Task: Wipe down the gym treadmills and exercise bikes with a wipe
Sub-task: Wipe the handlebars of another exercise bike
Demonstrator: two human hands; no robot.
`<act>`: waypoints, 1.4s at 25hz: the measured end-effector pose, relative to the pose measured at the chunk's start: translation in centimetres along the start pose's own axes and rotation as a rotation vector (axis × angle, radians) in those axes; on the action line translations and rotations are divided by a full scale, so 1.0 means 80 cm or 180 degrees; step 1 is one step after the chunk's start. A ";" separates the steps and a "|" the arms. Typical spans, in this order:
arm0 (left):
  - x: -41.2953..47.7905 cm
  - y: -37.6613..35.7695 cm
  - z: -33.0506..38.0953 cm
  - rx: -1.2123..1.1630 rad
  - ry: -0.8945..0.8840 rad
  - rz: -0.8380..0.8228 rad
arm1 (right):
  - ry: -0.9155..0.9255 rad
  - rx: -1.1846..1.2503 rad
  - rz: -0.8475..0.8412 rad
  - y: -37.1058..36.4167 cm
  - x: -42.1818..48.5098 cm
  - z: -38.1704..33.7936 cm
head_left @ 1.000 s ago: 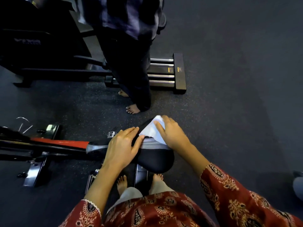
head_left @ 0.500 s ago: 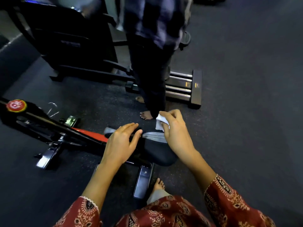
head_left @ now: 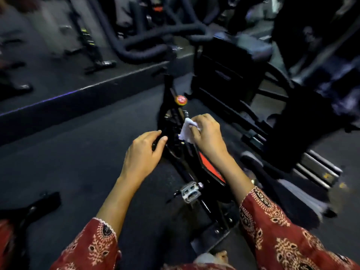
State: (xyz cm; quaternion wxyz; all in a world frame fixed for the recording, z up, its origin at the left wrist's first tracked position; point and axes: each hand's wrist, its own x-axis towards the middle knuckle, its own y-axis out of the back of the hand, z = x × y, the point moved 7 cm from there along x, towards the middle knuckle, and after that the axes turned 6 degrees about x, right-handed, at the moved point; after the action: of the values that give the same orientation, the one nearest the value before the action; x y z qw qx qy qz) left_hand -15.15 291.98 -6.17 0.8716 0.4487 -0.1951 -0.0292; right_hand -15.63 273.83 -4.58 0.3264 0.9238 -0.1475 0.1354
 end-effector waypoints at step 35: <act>-0.374 0.400 -0.296 0.2143 0.4915 0.1402 | 0.4932 0.0557 -0.3979 -0.521 -0.236 -0.552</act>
State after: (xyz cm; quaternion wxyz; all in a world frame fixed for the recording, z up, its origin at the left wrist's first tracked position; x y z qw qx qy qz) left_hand -38.01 336.07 -2.47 0.5670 0.5289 0.3699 0.5118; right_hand -24.74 336.70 -1.49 0.2760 0.5130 0.6290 0.5149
